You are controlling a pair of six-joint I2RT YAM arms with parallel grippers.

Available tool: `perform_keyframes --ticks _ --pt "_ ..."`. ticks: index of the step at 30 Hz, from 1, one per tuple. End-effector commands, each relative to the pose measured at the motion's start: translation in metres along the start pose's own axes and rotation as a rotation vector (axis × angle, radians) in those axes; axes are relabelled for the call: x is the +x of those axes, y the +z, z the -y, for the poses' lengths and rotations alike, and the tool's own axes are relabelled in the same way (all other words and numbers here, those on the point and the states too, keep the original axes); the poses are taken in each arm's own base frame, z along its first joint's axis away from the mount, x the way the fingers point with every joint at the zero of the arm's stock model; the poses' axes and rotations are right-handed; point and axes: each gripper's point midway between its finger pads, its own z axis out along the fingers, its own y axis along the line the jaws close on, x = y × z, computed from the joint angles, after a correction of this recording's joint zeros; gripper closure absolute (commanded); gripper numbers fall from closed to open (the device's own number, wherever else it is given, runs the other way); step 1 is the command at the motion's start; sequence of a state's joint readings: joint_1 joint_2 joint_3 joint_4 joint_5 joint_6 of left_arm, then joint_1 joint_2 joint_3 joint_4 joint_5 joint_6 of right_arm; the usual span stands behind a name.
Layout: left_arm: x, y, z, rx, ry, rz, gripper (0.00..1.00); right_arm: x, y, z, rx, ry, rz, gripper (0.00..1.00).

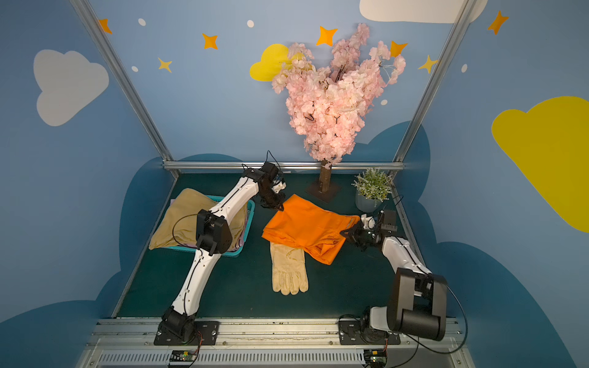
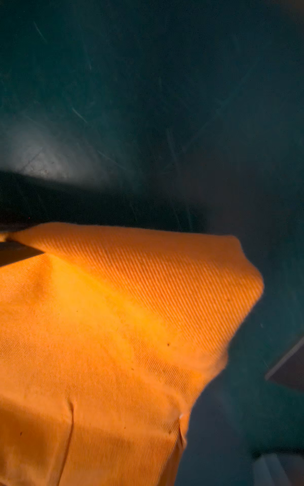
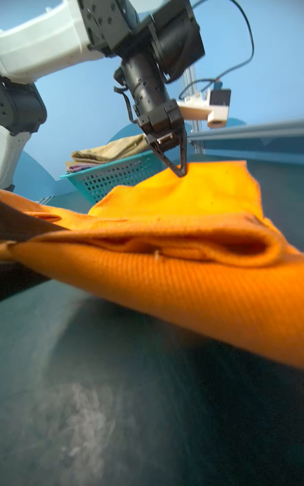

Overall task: Put the folded long pants in the basket
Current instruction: Pick up the long pant at the center of the board.

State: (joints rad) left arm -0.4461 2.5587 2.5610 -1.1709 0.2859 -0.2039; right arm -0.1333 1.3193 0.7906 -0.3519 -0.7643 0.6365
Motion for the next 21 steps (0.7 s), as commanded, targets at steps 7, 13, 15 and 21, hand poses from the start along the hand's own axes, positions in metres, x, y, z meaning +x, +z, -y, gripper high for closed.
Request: perform_keyframes --ticks 7,13,15,21 --pt "-0.017 -0.166 0.044 0.000 0.065 0.281 0.98 0.024 -0.046 -0.062 -0.137 -0.049 0.018 1.00" --pt "-0.004 -0.240 -0.008 -0.137 0.001 0.377 0.98 0.040 -0.033 -0.098 -0.184 -0.073 -0.048 1.00" --pt "0.004 -0.264 -0.037 -0.190 -0.051 0.404 0.98 0.049 -0.019 -0.115 -0.187 -0.102 -0.073 1.00" --pt "0.045 -0.325 -0.141 -0.416 -0.274 0.469 0.98 0.081 0.040 -0.185 -0.216 -0.204 -0.194 1.00"
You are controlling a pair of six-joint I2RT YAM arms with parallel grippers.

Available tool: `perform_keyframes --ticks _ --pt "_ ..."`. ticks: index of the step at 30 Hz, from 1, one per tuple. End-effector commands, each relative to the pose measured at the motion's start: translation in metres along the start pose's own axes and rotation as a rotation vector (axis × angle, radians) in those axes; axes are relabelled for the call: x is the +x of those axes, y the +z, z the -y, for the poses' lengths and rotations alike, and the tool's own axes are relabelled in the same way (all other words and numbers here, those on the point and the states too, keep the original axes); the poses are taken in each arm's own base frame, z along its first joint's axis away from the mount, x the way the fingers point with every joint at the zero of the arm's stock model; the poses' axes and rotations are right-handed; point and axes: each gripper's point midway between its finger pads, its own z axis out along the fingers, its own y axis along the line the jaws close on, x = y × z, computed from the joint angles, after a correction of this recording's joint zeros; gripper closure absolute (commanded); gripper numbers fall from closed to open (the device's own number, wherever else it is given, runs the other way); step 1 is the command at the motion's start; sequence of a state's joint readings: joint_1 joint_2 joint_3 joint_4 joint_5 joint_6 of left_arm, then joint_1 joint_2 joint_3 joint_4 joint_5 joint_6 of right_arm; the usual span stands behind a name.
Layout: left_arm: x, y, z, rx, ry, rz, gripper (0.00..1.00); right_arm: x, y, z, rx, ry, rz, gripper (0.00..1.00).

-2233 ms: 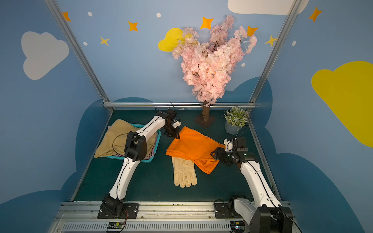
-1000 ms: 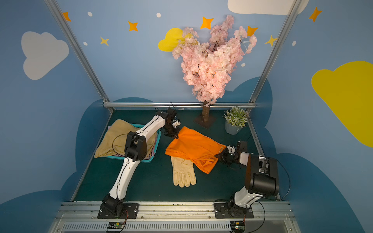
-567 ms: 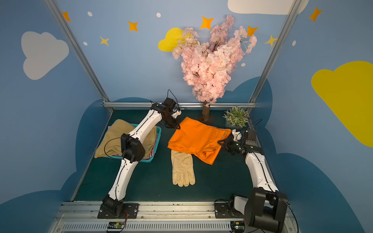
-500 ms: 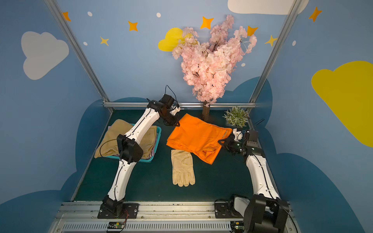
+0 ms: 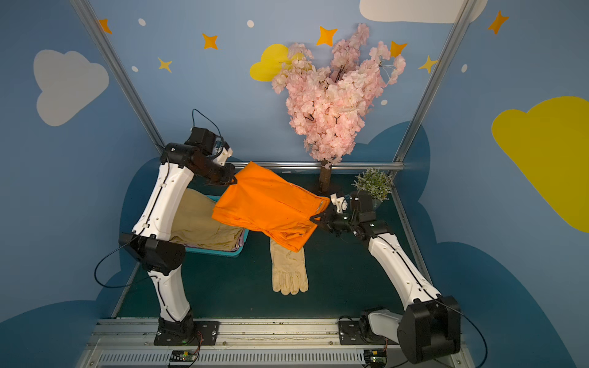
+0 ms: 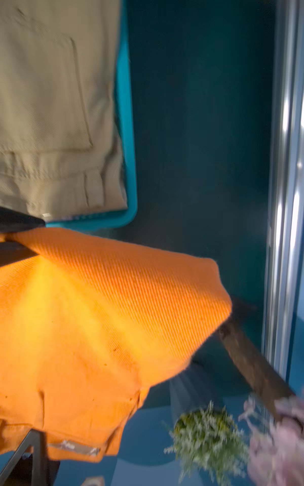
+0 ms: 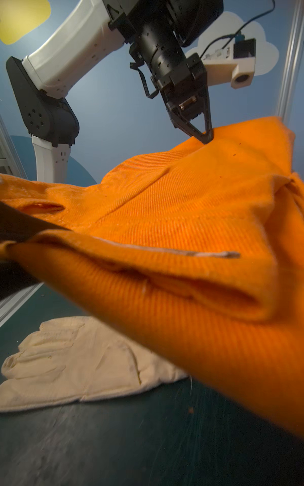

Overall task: Put the folded long pants in the basket
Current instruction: Pick up the long pant at the center of the board, then place the long pant in the basket.

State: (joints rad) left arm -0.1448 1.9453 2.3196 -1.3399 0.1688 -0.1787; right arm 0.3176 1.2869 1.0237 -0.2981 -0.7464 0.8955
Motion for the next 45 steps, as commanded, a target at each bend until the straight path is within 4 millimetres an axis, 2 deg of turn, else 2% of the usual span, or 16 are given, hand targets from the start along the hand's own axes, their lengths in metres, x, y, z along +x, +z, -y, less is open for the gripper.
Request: perform_keyframes --ticks 1,4,8,10,14,18,22,24,26,31,33,36,41,45 --pt "-0.025 -0.049 -0.092 -0.254 -0.110 0.185 0.97 -0.010 0.035 -0.031 -0.009 -0.028 -0.010 1.00" --pt "-0.019 -0.065 -0.143 -0.355 -0.220 0.214 0.98 -0.008 0.082 -0.050 -0.009 -0.062 -0.089 1.00" --pt "-0.005 -0.083 -0.198 -0.479 -0.339 0.220 0.98 -0.009 0.135 -0.071 -0.021 -0.089 -0.170 1.00" --pt "-0.005 -0.084 -0.210 -0.528 -0.315 0.224 0.98 -0.010 0.158 -0.082 -0.043 -0.098 -0.201 1.00" --pt "-0.001 -0.083 -0.221 -0.579 -0.341 0.225 0.97 -0.008 0.198 -0.089 -0.056 -0.118 -0.244 1.00" --pt "0.007 -0.084 -0.240 -0.665 -0.378 0.230 0.98 -0.006 0.238 -0.079 -0.041 -0.114 -0.282 1.00" --pt "0.015 -0.084 -0.268 -0.743 -0.427 0.229 0.97 0.006 0.267 -0.076 -0.043 -0.110 -0.324 1.00" --pt "0.019 -0.078 -0.279 -0.731 -0.464 0.214 0.98 0.015 0.275 -0.074 -0.048 -0.099 -0.347 1.00" --pt "0.015 -0.080 -0.282 -0.743 -0.456 0.234 0.98 0.026 0.278 -0.071 -0.034 -0.093 -0.364 1.00" --pt "0.008 -0.078 -0.280 -0.721 -0.442 0.235 0.98 0.049 0.271 -0.075 -0.041 -0.106 -0.376 1.00" --pt "0.009 -0.072 -0.275 -0.690 -0.431 0.227 0.98 0.051 0.264 -0.078 -0.033 -0.132 -0.362 1.00" --pt "0.014 -0.064 -0.266 -0.637 -0.424 0.201 0.98 0.048 0.259 -0.067 -0.014 -0.141 -0.324 1.00" --pt "0.026 -0.044 -0.259 -0.574 -0.423 0.166 0.97 0.039 0.264 -0.046 -0.007 -0.095 -0.330 1.00" --pt "0.040 -0.026 -0.267 -0.576 -0.436 0.143 0.97 0.037 0.272 -0.030 0.005 -0.073 -0.353 1.00"
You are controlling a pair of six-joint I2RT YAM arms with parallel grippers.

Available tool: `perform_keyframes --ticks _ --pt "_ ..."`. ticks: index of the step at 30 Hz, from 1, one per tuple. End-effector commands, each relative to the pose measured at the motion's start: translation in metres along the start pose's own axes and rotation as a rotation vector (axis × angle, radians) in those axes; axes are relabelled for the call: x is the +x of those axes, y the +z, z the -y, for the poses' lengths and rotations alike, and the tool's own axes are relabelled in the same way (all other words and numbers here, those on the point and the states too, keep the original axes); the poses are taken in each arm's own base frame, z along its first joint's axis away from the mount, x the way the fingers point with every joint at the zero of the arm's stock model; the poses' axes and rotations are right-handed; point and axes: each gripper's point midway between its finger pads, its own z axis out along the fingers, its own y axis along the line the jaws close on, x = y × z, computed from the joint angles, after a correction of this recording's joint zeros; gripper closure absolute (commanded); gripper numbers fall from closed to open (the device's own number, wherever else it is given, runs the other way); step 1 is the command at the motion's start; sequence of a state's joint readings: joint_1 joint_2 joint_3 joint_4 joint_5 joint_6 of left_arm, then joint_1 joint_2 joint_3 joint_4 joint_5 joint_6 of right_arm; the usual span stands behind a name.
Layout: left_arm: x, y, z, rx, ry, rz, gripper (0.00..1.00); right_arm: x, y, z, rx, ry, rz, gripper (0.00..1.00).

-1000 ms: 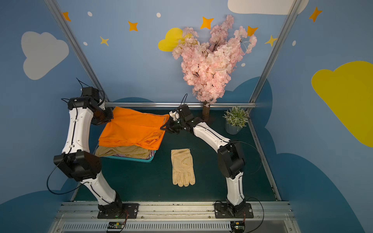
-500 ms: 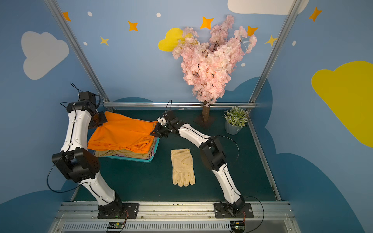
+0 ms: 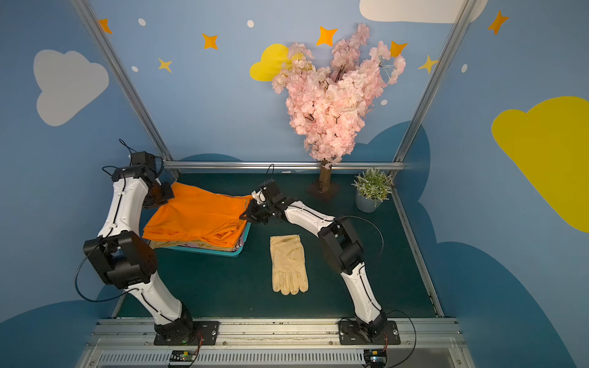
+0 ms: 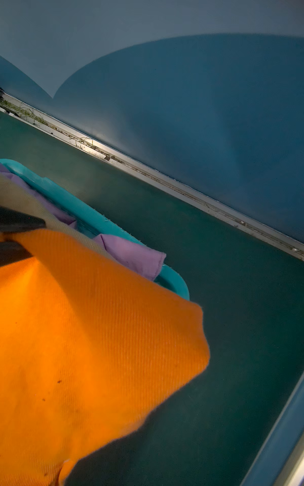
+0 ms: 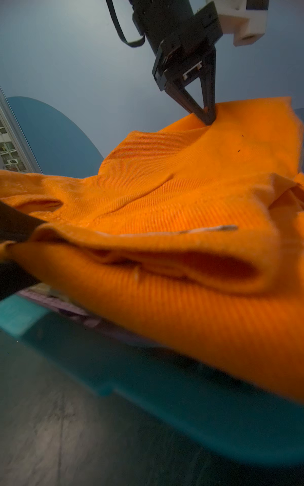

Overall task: Put the folded long pants in the basket
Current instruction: Place the long pant in the basket.

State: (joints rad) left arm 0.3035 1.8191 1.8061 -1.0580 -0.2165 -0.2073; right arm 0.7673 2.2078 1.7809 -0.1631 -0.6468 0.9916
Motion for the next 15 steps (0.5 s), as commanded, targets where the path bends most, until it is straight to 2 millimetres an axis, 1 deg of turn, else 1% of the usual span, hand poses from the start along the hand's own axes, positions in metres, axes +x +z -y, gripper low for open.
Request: perform_keyframes --ticks 1,2,5,8,11,13,15 --pt "-0.014 -0.004 0.002 0.042 -0.034 0.091 0.95 -0.001 -0.002 0.005 -0.022 0.013 -0.028 1.00" --pt "-0.011 0.003 0.003 0.047 -0.036 0.075 0.93 0.000 -0.001 0.007 -0.017 0.005 -0.021 1.00" --pt "-0.004 0.023 0.002 0.026 -0.037 0.028 0.94 0.005 0.000 0.014 -0.001 -0.005 -0.019 1.00" --pt "-0.008 0.031 -0.003 0.001 -0.052 0.024 0.94 0.013 0.005 0.022 0.008 0.003 -0.039 1.00" --pt "-0.007 0.045 0.002 0.019 -0.058 -0.016 0.95 0.020 0.010 0.031 0.020 0.008 -0.051 1.00" --pt "-0.001 0.056 0.007 0.045 -0.057 -0.054 0.96 0.020 0.010 0.034 0.021 0.007 -0.047 0.96" --pt "0.007 0.063 0.010 0.057 -0.055 -0.085 0.94 0.018 0.007 0.034 0.018 -0.003 -0.043 0.86"
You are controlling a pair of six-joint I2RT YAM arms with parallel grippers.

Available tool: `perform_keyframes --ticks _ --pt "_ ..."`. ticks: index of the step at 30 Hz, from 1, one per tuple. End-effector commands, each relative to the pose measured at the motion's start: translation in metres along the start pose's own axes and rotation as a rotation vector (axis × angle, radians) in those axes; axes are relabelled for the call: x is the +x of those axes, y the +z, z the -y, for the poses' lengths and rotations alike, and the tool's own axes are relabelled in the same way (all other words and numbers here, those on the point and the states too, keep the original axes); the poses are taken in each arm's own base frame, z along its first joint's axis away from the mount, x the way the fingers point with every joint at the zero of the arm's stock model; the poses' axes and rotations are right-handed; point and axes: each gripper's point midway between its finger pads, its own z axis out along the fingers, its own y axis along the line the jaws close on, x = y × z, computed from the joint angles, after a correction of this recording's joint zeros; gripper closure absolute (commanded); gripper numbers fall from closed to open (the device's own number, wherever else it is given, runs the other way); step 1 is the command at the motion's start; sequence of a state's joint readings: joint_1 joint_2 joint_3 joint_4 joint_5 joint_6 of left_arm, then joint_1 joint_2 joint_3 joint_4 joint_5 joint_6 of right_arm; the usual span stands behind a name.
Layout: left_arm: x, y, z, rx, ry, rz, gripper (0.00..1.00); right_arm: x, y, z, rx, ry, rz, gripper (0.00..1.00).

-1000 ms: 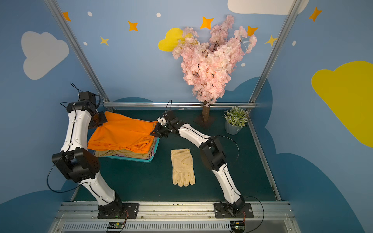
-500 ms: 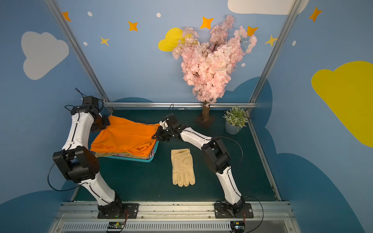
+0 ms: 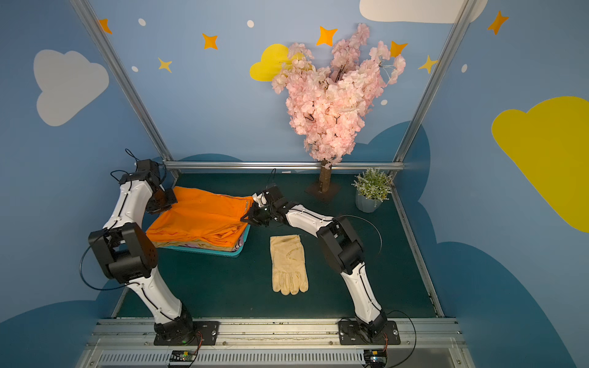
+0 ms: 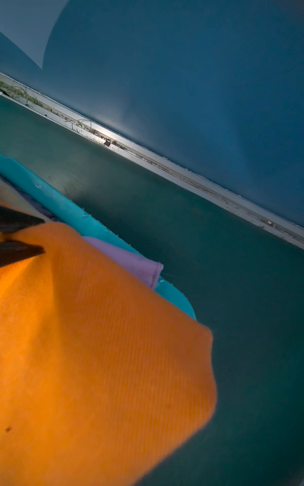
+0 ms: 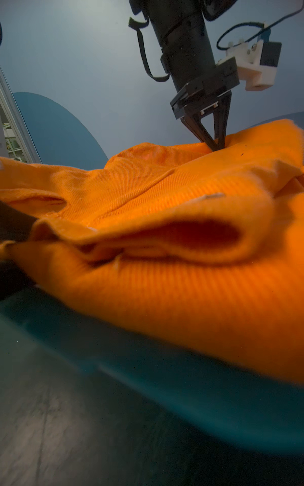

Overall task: Put the folded long pants in the basket
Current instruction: Place the long pant in the basket.

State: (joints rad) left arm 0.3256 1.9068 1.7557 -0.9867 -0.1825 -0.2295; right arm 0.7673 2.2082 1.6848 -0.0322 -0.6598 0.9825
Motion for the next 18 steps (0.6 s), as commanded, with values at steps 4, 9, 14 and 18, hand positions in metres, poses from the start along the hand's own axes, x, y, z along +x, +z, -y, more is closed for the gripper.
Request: perform_keyframes --ticks 4,9,14,18 --pt "0.007 0.017 0.002 0.041 -0.044 -0.020 0.58 0.012 -0.012 0.008 0.066 -0.027 -0.029 0.56" --pt "-0.001 -0.012 -0.001 0.057 -0.069 0.044 0.25 0.010 -0.037 -0.012 0.104 -0.116 -0.007 0.44" --pt "0.005 -0.039 0.005 0.141 -0.104 0.082 0.21 0.015 -0.073 -0.026 0.126 -0.187 0.040 0.43" --pt "0.013 -0.061 0.007 0.218 -0.158 0.146 0.14 0.020 -0.089 -0.011 0.156 -0.166 0.060 0.41"
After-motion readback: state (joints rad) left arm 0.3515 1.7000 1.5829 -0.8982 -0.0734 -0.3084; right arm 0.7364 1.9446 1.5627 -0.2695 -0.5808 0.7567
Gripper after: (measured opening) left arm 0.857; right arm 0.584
